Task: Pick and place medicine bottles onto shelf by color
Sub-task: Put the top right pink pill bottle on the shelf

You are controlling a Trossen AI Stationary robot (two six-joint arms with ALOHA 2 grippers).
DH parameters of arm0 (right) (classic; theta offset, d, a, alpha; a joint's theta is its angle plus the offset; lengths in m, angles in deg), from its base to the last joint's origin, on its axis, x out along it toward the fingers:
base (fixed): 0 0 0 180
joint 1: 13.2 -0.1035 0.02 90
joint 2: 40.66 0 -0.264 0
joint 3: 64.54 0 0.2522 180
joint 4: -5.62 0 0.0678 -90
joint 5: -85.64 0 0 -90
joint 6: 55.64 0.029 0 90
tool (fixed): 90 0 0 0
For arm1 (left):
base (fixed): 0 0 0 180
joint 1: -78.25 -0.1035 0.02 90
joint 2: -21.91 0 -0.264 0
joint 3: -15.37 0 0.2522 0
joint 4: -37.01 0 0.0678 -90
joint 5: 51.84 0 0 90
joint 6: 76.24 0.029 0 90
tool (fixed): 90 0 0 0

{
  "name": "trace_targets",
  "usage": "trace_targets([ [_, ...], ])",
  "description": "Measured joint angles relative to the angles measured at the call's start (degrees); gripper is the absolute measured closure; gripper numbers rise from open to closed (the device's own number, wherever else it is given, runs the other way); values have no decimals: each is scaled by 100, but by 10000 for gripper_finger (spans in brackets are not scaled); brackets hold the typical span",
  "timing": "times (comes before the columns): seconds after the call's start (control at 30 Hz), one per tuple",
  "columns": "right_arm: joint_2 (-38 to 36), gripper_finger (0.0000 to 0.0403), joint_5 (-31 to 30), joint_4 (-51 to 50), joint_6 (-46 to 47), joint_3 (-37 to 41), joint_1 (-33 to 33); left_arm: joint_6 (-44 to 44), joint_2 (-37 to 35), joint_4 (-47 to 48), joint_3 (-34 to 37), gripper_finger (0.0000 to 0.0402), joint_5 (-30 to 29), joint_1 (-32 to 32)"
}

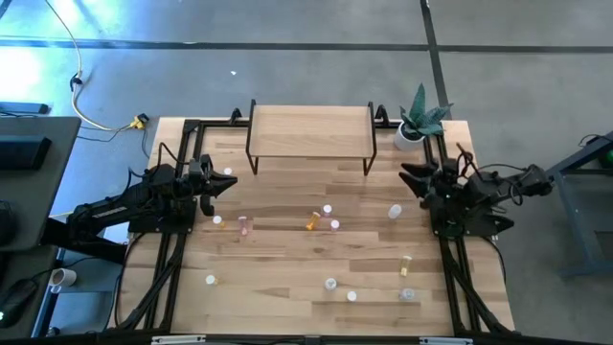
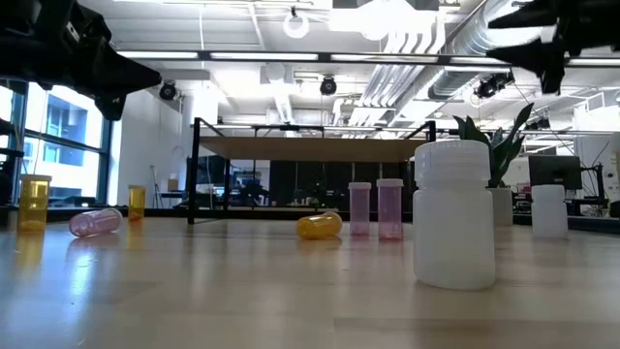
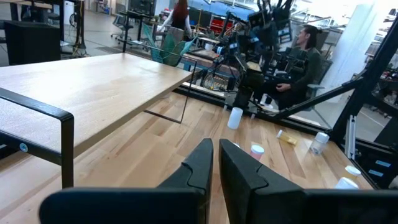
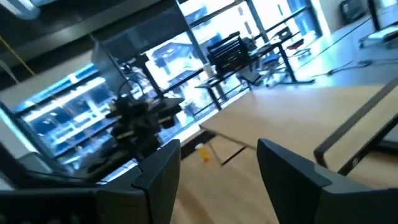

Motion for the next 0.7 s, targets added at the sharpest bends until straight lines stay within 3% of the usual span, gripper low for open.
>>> trace_targets([
  [0.23, 1283, 199, -341, -658, 11, -1031, 0, 0, 0, 0, 0, 382, 2, -2],
  [0.43, 2518, 199, -294, -1321, 354, -1806, 0, 1, -1, 0, 0, 382, 1, -1],
  [0.7, 3979, 199, -76, -1433, 306, -2322, 0, 48, -2, -2, -2, 382, -66, -2],
])
